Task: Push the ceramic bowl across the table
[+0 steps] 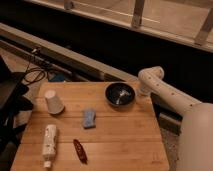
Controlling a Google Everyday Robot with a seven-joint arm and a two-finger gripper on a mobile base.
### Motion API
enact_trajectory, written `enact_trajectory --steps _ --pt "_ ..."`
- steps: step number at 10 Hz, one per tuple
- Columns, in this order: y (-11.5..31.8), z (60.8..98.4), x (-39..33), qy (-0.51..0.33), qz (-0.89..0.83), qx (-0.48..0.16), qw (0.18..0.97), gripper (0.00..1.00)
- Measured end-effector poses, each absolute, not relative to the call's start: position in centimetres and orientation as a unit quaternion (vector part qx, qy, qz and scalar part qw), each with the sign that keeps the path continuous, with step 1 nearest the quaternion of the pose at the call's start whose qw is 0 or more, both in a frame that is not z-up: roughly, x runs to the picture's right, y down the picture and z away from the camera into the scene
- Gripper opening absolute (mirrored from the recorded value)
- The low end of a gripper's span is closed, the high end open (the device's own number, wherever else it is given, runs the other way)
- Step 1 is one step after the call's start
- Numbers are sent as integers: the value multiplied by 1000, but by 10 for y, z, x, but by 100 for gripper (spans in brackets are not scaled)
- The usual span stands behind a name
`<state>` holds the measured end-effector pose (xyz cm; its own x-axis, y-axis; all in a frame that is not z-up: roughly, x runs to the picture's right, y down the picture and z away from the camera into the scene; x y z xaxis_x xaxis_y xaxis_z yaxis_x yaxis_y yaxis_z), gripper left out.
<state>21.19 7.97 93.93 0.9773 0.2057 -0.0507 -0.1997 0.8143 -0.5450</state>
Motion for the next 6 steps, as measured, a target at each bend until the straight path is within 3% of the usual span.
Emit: enact_trajectory --steps 6 --pt "76 933 194 -9 89 -290 953 5"
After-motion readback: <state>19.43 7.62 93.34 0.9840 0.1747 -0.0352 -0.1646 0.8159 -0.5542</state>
